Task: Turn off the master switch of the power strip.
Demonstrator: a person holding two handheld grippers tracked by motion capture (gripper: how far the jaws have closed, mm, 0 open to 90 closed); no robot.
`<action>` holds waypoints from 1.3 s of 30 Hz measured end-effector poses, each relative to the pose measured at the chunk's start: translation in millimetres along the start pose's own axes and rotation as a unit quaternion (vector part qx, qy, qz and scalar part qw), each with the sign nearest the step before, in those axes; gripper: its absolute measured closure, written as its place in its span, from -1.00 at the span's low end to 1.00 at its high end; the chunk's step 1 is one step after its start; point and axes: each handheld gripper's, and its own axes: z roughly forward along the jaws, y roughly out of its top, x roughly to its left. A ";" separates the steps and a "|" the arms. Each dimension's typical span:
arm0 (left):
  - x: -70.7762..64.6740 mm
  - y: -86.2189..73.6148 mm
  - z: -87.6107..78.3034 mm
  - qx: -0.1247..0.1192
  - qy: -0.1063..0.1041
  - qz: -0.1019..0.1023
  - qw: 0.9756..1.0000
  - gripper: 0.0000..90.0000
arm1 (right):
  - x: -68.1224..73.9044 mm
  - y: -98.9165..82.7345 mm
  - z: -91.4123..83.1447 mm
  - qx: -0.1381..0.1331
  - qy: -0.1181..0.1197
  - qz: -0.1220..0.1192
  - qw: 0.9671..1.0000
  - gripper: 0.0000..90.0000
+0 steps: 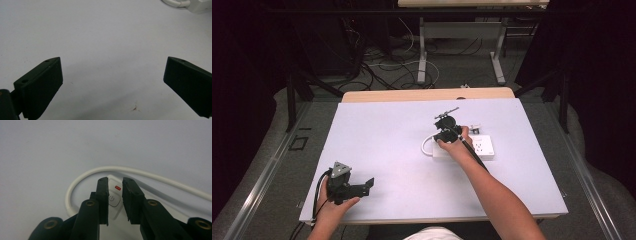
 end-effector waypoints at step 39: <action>-0.9 0.0 -0.3 -0.008 0.001 0.006 1.000 -0.95 | -1.9 4.0 -10.2 -0.064 0.030 -0.033 0.997 -0.08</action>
